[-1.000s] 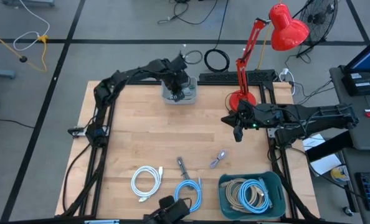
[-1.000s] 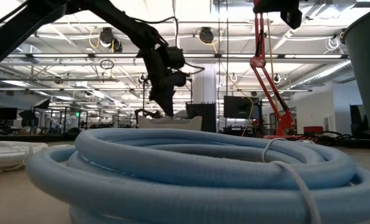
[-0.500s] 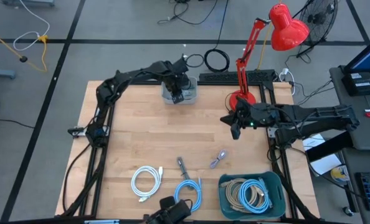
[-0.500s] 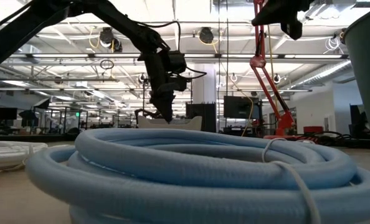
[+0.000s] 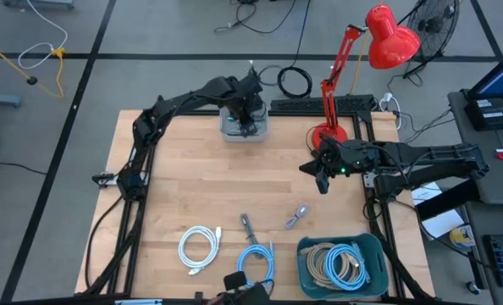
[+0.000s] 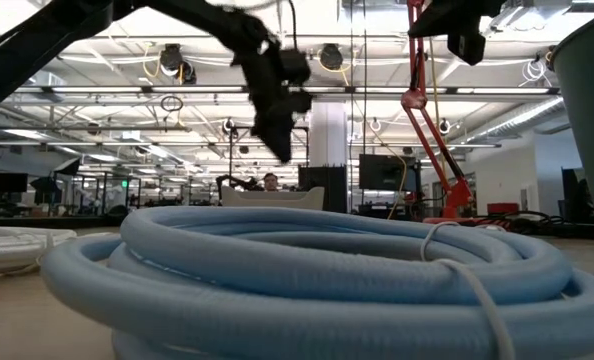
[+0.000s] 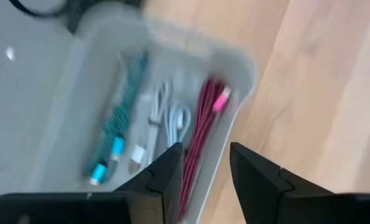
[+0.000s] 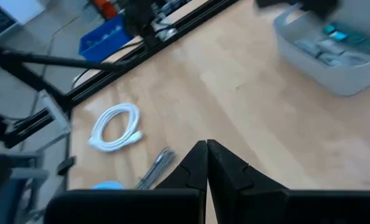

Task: Pick & Place USB Port
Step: Put the purple usb cable into the gray bin

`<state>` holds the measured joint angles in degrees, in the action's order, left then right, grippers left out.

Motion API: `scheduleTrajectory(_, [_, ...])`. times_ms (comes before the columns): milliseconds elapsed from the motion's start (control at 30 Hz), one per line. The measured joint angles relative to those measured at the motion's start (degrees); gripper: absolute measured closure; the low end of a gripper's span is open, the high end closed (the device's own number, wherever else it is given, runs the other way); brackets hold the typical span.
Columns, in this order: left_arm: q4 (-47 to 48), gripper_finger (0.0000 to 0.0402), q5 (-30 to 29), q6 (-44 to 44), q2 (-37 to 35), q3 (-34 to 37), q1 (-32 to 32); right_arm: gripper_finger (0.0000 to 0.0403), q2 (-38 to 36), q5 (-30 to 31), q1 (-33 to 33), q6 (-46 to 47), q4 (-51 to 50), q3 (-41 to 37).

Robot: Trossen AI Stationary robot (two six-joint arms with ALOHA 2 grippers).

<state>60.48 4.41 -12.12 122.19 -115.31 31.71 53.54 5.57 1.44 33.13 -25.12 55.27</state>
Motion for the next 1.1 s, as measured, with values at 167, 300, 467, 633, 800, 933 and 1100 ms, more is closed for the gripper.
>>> scheduleTrajectory(167, [4.45,0.0266,1.41,5.98,-0.09,-13.12,-2.55,0.0403,-0.25,-1.36,-0.79,-0.62,0.15,-0.01])
scheduleTrajectory(300, [6.58,0.0266,7.36,12.02,-0.44,-19.9,-5.55,0.0403,-0.85,-1.37,-0.77,-0.84,0.01,-0.02])
scheduleTrajectory(467, [6.97,0.0266,13.52,18.2,-3.4,-17.98,-11.85,0.0403,-1.74,-1.85,-0.73,-2.14,-0.69,-0.02])
scheduleTrajectory(633, [9.02,0.0266,13.27,21.89,-3.56,-17.83,-21.5,0.0403,-2.1,-5.84,-0.68,-4.83,-3.45,-0.02])
scheduleTrajectory(800, [9.59,0.0266,9.96,26.91,-3.56,-17.83,-31.28,0.0401,-2.12,-10.45,0.26,-4.86,-8.71,-0.02])
scheduleTrajectory(933, [10.86,0.0266,2.81,29.81,-3.56,-17.83,-38.46,0.0377,-1.21,-10.41,3.95,-6.71,-13.19,-0.02])
scheduleTrajectory(1100, [12.15,0.0266,-3.94,34.53,-3.56,-17.83,-45.26,0.0299,3.24,-10.18,9.17,-8.29,-13.83,-0.02])
